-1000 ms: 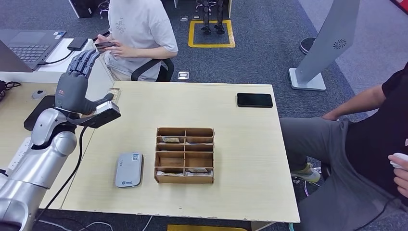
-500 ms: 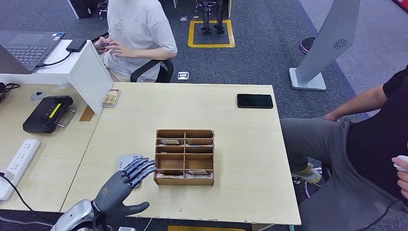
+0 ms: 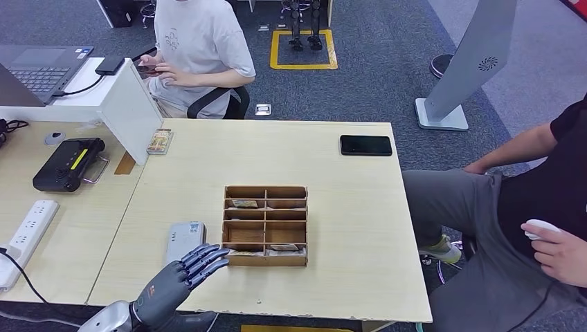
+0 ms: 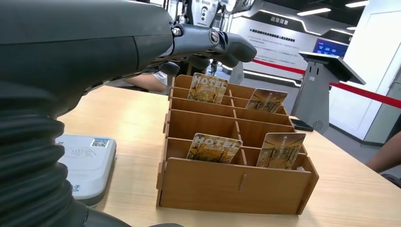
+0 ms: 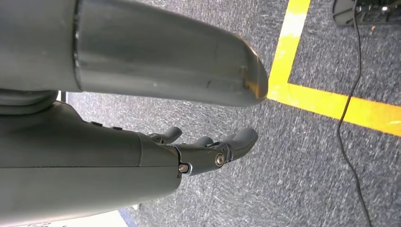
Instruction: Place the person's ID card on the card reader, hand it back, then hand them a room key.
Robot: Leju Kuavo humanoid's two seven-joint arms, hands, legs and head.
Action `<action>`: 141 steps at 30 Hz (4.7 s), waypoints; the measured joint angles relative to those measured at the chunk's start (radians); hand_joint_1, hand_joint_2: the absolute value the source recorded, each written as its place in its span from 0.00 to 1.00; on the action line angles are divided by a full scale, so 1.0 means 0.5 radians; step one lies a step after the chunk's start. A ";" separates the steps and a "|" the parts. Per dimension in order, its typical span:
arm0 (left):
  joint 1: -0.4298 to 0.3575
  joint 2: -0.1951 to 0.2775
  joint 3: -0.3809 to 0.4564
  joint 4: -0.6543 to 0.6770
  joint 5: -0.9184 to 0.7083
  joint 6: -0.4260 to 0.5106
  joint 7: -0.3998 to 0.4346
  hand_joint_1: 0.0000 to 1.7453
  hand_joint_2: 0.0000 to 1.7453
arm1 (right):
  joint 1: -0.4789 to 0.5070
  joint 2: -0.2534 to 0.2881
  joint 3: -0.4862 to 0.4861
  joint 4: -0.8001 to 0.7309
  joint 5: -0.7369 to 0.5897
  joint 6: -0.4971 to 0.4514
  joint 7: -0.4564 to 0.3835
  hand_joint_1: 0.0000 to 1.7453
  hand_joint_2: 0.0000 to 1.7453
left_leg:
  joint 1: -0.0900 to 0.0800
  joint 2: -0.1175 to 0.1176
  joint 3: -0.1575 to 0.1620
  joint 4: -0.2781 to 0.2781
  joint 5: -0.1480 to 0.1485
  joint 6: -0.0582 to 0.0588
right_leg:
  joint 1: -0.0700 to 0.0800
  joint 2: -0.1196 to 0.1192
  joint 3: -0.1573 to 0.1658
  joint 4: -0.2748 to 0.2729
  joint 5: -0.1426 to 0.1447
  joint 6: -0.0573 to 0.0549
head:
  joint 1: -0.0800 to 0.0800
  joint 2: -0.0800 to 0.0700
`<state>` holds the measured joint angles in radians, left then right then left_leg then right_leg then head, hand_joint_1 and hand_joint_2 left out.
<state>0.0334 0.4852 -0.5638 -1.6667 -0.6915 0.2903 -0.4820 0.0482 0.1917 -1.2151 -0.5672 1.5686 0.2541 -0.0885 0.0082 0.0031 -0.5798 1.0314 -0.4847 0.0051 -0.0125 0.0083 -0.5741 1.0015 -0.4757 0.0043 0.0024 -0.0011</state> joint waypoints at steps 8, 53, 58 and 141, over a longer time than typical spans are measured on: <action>-0.017 -0.036 0.000 0.010 -0.229 0.098 0.163 0.00 1.00 | 0.000 0.012 -0.018 -0.028 0.001 0.001 0.001 0.00 0.00 | 0.000 0.000 0.000 0.000 0.000 0.000 | 0.000 0.000 0.000 0.000 0.000 0.000 | 0.000 0.000; -0.319 -0.490 -0.157 0.658 -0.591 0.338 0.723 0.00 1.00 | -0.012 -0.010 0.013 0.098 0.005 -0.113 0.031 0.00 0.00 | 0.000 -0.001 0.001 0.001 0.000 0.000 | 0.000 -0.003 0.001 0.000 0.001 -0.001 | 0.000 0.000; -0.318 -0.497 -0.157 0.663 -0.504 0.325 0.675 0.00 1.00 | -0.012 -0.013 0.014 0.106 0.005 -0.112 0.031 0.00 0.00 | 0.000 -0.001 0.001 0.001 0.000 0.000 | 0.000 -0.003 0.001 0.000 0.001 -0.001 | 0.000 0.000; -1.486 0.184 0.421 -0.069 0.760 -0.581 0.608 1.00 1.00 | -0.022 -0.080 0.039 0.236 0.005 -0.232 -0.056 0.00 0.00 | 0.014 -0.004 -0.011 0.001 0.018 -0.015 | 0.014 -0.007 -0.011 0.002 0.016 -0.020 | 0.002 0.000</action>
<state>-0.7098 0.5773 -0.3534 -1.7011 -0.3114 -0.0002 -0.1781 0.0374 0.1518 -1.1954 -0.4491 1.5712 0.1383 -0.1164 0.0151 0.0012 -0.5855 1.0320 -0.4756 -0.0024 -0.0053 0.0048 -0.5794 1.0027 -0.4677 -0.0055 0.0033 -0.0011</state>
